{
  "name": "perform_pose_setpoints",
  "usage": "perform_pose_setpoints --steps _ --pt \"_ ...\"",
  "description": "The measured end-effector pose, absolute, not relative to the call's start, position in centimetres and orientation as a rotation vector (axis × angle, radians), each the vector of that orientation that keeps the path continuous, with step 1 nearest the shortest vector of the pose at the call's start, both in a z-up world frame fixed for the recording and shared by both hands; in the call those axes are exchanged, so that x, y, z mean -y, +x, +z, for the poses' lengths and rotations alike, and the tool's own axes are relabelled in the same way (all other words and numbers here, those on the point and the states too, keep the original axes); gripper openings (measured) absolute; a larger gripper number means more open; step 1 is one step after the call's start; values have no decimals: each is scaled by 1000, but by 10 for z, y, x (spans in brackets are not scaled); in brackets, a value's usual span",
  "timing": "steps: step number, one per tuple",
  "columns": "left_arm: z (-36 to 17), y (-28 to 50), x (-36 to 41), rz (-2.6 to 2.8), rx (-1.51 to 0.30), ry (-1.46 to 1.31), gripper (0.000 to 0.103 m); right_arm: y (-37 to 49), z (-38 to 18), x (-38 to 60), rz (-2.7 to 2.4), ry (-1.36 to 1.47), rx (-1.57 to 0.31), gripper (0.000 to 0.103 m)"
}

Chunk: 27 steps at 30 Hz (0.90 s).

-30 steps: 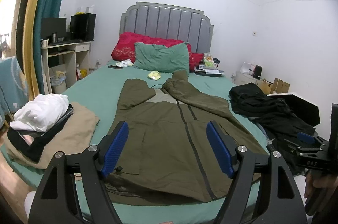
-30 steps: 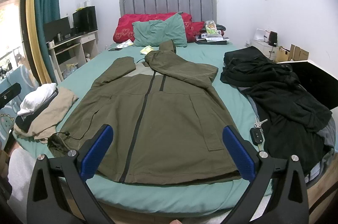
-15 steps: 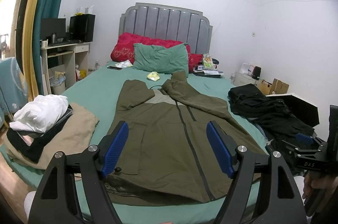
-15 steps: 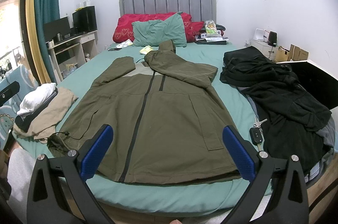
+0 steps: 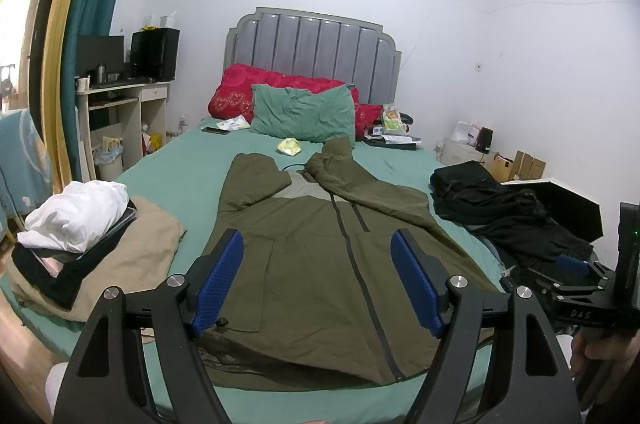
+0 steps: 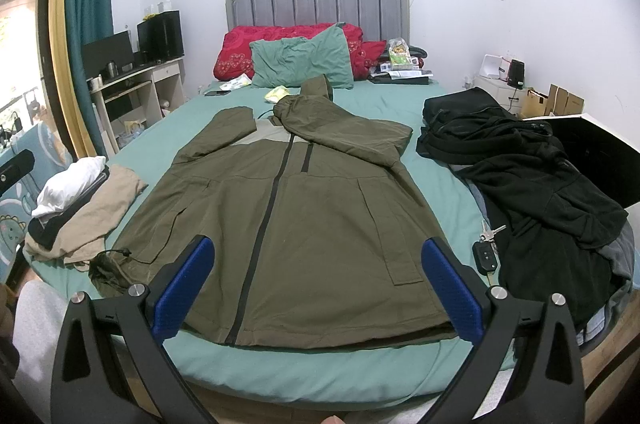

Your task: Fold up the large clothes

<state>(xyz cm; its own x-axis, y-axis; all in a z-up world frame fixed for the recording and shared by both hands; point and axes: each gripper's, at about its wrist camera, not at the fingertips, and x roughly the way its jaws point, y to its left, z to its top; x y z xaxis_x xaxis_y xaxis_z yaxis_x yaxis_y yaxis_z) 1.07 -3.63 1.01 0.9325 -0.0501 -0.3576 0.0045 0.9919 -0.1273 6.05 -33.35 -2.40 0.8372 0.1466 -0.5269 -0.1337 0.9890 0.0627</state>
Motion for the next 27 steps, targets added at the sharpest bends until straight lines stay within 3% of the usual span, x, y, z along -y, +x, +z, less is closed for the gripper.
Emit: perform_pose_setpoints --steps 15,25,27 --pt "17 48 68 -99 -419 -62 79 77 -33 341 143 18 -591 102" --pt "-30 134 35 -216 -570 -132 79 159 -49 345 140 -26 -647 101" --pt "-41 163 26 -228 -602 -128 79 185 -53 344 141 -38 -668 93"
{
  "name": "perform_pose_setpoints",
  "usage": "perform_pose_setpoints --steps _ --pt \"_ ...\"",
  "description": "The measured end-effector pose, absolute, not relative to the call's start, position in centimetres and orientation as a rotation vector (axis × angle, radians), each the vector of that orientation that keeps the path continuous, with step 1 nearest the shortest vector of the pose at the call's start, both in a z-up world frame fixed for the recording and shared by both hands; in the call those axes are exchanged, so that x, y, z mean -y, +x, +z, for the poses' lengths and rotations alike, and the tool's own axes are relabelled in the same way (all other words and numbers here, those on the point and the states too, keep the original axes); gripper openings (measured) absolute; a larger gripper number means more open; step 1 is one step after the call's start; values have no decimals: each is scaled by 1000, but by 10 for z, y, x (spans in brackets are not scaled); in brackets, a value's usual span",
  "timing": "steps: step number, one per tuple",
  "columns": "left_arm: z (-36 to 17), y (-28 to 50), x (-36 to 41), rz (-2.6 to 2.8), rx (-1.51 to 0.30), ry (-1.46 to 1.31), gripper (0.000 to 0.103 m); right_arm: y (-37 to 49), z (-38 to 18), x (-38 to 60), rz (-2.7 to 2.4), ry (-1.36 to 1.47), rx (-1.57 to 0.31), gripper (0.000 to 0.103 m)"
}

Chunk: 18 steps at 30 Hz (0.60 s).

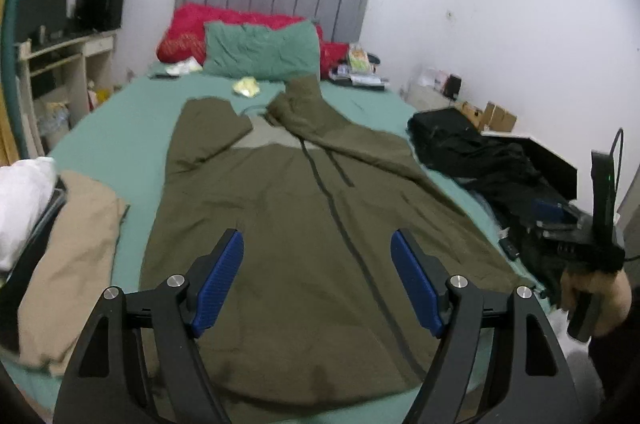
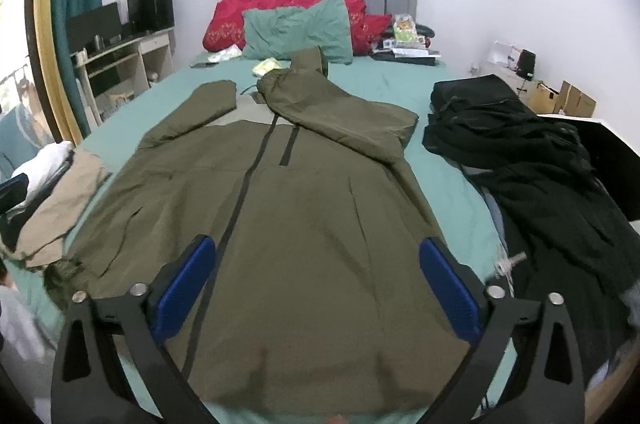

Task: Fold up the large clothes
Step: 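Lower the right gripper onto the jacket sleeve and grasp it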

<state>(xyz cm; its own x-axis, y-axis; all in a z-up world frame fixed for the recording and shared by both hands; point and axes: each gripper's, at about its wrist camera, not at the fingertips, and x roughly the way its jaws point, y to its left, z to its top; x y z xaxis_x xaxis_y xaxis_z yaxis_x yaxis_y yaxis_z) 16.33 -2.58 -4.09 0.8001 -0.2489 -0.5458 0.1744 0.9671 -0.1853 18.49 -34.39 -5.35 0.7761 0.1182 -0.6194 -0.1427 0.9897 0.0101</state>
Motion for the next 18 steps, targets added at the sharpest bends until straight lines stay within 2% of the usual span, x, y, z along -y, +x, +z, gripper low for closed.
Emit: perform_pose_setpoints --steps 2,5,6,9,12,18 --pt "-53 183 14 -225 -601 -124 79 209 -56 342 133 -59 -685 86" --pt "-66 223 -6 -203 -579 -120 79 254 -62 342 145 -55 -702 83" --pt "-71 238 -13 -186 -575 -122 79 270 -65 342 146 -49 -712 77" --pt "-88 283 -36 -112 -555 -129 79 326 -75 336 138 -58 -725 68" --pt "-111 326 -63 -29 -540 -171 79 385 -90 326 131 -54 -733 63" --pt "-158 359 -115 95 -659 -265 79 502 -122 289 139 -89 -740 62"
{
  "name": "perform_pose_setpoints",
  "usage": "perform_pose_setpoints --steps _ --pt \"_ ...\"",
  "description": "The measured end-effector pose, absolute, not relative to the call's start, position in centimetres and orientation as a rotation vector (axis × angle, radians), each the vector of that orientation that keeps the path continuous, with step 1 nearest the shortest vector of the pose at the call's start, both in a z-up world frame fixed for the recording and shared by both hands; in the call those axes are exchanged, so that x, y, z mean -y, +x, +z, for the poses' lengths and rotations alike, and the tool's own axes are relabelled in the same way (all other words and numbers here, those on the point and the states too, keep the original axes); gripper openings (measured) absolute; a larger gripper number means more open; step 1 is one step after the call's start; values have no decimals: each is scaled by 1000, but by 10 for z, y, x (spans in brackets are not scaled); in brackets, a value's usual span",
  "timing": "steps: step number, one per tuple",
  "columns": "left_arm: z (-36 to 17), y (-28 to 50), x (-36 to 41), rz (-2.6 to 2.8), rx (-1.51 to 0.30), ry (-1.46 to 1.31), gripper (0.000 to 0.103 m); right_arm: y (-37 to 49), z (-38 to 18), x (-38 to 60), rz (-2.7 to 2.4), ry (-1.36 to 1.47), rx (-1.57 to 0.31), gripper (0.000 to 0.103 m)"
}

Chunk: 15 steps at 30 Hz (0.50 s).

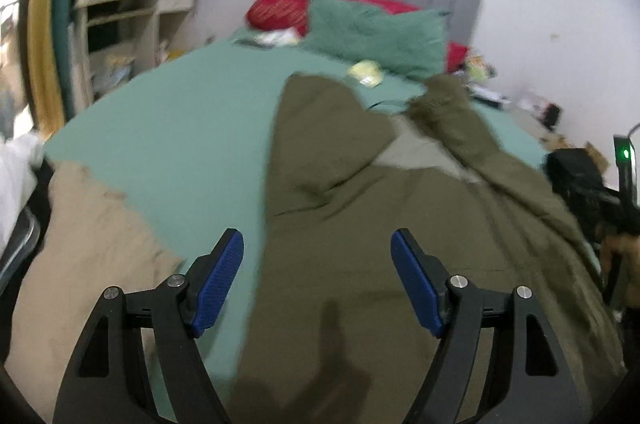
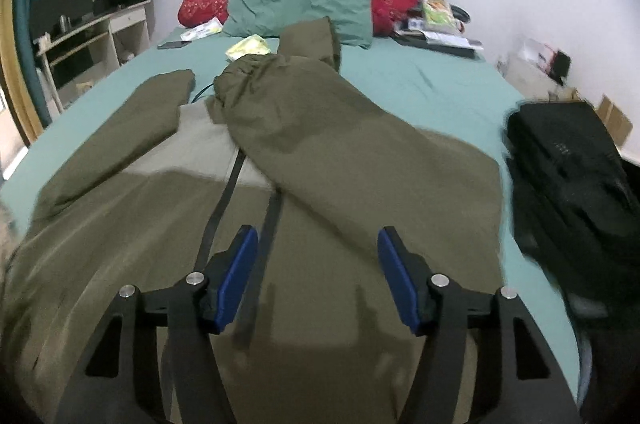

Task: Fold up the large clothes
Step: 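Lower the right gripper onto the jacket sleeve and grasp it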

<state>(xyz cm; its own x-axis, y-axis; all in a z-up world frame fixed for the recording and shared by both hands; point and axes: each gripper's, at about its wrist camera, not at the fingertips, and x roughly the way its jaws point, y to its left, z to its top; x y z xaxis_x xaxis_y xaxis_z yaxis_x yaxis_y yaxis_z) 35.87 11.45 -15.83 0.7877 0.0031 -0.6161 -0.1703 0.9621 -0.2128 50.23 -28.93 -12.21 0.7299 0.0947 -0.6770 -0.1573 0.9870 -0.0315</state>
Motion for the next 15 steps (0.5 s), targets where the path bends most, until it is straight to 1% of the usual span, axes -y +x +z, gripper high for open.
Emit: perform_pose_setpoints --steps 3,8,14,15 --pt "-159 364 -136 143 -663 -292 79 551 -131 262 164 -85 -737 62" --pt "-163 366 -159 213 -650 -252 79 625 -148 211 170 -107 -754 62" --pt "-172 371 -184 274 -687 -297 79 690 -171 171 137 -158 -784 62" --pt "-174 373 -185 275 -703 -301 79 696 -174 171 147 -140 -793 53"
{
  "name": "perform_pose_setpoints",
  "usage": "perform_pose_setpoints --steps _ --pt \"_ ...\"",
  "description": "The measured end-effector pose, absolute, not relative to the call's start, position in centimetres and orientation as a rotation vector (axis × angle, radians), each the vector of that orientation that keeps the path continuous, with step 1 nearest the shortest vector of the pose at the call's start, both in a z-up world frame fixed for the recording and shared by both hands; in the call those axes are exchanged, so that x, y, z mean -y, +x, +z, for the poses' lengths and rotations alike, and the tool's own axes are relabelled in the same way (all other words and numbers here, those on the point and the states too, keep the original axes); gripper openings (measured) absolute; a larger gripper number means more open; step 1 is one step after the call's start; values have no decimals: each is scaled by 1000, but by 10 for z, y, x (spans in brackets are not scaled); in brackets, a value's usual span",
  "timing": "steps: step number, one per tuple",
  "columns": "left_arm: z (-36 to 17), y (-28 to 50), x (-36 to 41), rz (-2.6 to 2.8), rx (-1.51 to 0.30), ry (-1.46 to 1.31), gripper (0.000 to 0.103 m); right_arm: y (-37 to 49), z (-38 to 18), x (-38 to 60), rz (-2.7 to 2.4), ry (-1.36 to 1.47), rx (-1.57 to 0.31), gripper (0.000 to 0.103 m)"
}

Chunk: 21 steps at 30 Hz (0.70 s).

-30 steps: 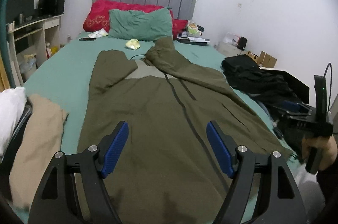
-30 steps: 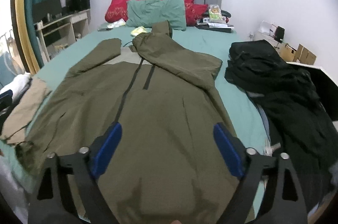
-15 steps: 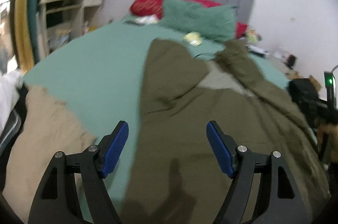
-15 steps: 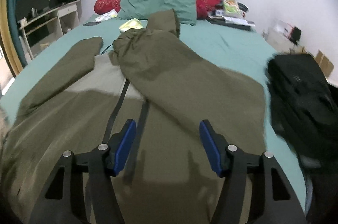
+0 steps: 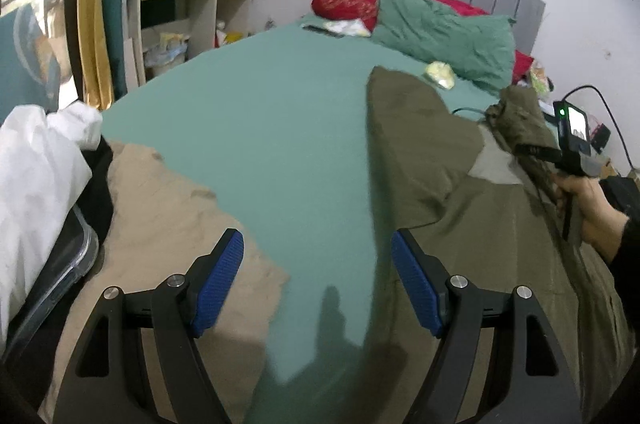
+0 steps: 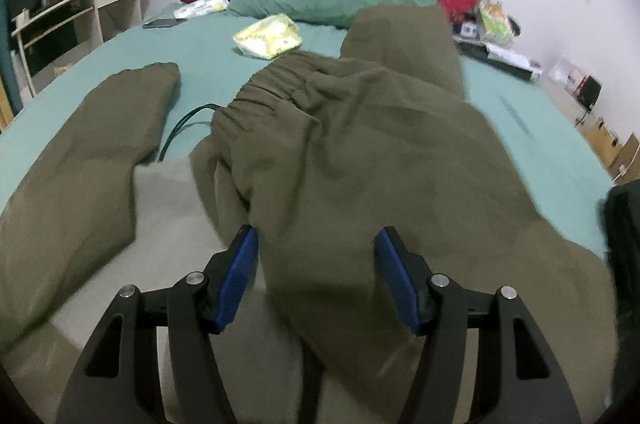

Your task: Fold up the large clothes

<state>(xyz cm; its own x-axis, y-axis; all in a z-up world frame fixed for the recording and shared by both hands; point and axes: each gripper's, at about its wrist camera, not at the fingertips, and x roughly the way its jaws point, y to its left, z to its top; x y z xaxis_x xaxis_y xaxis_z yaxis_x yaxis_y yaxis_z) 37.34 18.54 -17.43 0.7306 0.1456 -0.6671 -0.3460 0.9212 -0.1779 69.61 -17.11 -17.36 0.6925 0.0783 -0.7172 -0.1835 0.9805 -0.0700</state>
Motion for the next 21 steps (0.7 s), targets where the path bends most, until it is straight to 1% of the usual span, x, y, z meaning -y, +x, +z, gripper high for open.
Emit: perform_pose_setpoints --steps 1,2,5,9,13,17,21 --pt "-175 375 -185 269 -711 -308 79 700 -175 172 171 -117 -801 32" --pt "-175 375 -185 257 -716 -315 79 704 -175 172 182 -112 -815 3" --pt "-170 371 -181 245 -712 -308 79 689 -155 176 209 -93 -767 3" --pt "-157 364 -177 236 -676 -294 79 648 -106 175 290 -104 -709 3" --pt "-149 363 -173 234 -665 -273 79 600 -74 161 402 -70 -713 3" --pt "-141 356 -176 232 -661 -280 79 552 -83 127 473 -119 -774 3" --pt "-136 347 -183 223 -662 -287 79 522 -129 112 472 -125 -891 3"
